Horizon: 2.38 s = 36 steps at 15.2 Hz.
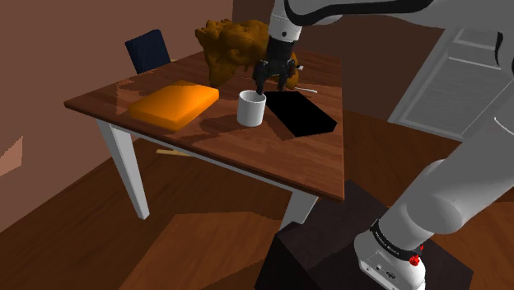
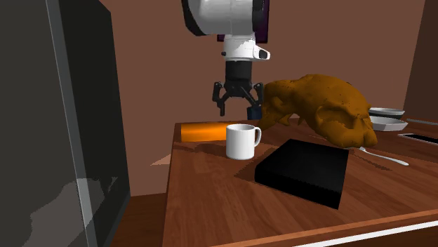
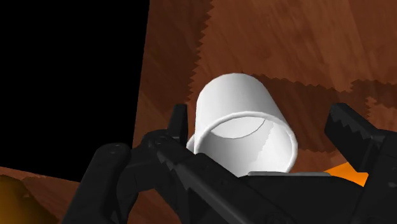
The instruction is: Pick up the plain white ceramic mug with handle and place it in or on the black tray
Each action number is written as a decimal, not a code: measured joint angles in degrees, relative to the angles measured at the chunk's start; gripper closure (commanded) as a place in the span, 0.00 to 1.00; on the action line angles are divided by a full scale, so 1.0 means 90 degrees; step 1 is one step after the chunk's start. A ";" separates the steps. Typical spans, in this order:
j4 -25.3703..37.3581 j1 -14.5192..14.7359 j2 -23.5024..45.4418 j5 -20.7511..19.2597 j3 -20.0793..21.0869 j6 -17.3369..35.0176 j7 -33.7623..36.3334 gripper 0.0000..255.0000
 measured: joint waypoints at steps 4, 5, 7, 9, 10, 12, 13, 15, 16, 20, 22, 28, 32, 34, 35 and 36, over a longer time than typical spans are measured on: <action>0.1089 0.0165 0.1148 -0.0306 0.0212 -0.0152 0.0341 0.00; 0.1298 0.0207 0.1413 -0.0384 0.0242 -0.0152 0.0396 0.00; 0.1741 0.0283 0.1880 -0.0519 0.0277 -0.0230 0.0479 0.00; 0.1830 0.0316 0.2059 -0.0570 0.0286 -0.0170 0.0515 0.00; 0.1763 0.0316 0.2068 -0.0575 0.0285 -0.0100 0.0516 0.00; 0.1684 0.0327 0.2127 -0.0592 0.0288 0.0033 0.0537 0.00; 0.1553 0.0316 0.2104 -0.0586 0.0283 0.0140 0.0525 0.00; 0.1390 0.0313 0.2113 -0.0591 0.0280 0.0311 0.0530 0.00; 0.1369 0.0314 0.2116 -0.0592 0.0280 0.0335 0.0533 0.00; 0.1352 0.0315 0.2117 -0.0594 0.0281 0.0357 0.0536 0.00; 0.1352 0.0316 0.2117 -0.0594 0.0281 0.0358 0.0536 1.00; 0.1352 0.0316 0.2117 -0.0594 0.0282 0.0358 0.0536 1.00; 0.1352 0.0316 0.2117 -0.0593 0.0282 0.0359 0.0536 1.00; 0.1413 0.0314 0.2095 -0.0587 0.0282 0.0273 0.0530 1.00; 0.1467 0.0315 0.2088 -0.0585 0.0283 0.0212 0.0529 1.00; 0.1559 0.0314 0.2080 -0.0582 0.0284 0.0114 0.0523 1.00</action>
